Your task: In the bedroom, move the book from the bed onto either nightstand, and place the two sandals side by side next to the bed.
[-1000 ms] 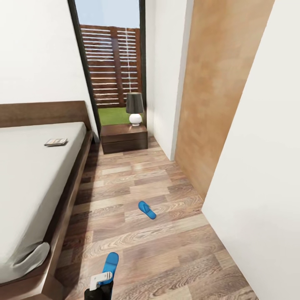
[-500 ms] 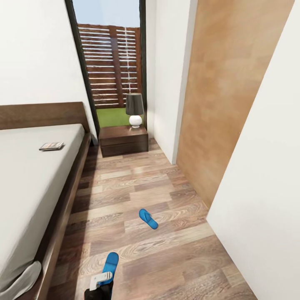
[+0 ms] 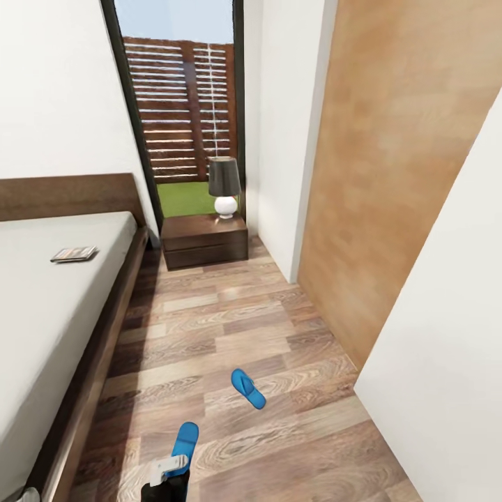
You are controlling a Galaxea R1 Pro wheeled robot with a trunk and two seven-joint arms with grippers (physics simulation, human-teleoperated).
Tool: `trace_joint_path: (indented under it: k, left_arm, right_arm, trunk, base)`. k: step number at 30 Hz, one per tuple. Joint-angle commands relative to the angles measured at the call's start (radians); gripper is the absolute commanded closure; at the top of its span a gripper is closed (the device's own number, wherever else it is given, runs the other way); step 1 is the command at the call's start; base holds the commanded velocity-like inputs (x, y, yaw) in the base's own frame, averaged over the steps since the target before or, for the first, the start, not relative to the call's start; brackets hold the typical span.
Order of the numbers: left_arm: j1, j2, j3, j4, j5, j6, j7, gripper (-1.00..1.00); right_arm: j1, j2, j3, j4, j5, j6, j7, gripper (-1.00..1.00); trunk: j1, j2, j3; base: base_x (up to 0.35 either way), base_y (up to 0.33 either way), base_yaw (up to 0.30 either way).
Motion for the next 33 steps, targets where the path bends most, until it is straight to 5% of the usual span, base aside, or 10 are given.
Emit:
trace_joint_path:
  k: [1, 33]
  left_arm:
    - [-0.001, 0.0, -0.008, 0.001, 0.01, -0.004, -0.001, 1.0]
    - [-0.001, 0.0, -0.008, 0.001, 0.01, -0.004, -0.001, 1.0]
  right_arm:
    - [0.0, 0.0, -0.002, 0.0, -0.008, 0.001, 0.006, -1.0]
    - [0.0, 0.0, -0.002, 0.0, -0.008, 0.001, 0.006, -1.0]
  trunk:
    - [0.0, 0.0, -0.001]
    - [0.0, 0.0, -0.001]
  base:
    - [0.263, 0.0, 0.0]
    - [0.032, 0.069, -0.06]
